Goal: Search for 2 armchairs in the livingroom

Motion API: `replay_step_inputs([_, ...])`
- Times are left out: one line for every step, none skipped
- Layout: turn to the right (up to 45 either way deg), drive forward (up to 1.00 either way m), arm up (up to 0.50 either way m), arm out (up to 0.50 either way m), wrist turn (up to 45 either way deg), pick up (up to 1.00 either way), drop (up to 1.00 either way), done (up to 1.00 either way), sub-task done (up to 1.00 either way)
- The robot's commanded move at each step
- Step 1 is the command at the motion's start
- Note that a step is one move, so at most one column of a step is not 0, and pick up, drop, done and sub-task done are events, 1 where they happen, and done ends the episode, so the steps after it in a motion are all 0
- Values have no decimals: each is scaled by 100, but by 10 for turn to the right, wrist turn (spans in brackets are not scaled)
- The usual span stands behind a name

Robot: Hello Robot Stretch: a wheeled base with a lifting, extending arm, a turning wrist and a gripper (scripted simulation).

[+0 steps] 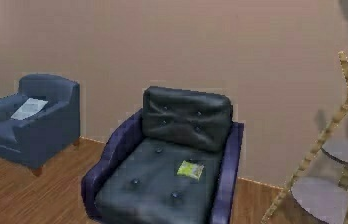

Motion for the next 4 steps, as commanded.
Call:
replay_step_inputs([0, 0, 0, 0, 0, 0, 0, 0, 100])
replay_step_inputs([-450, 0, 0, 0, 0, 0, 0, 0, 0])
replay_step_inputs([-210, 0, 0, 0, 0, 0, 0, 0, 0])
replay_step_inputs([0, 95, 0, 0, 0, 0, 0, 0, 0])
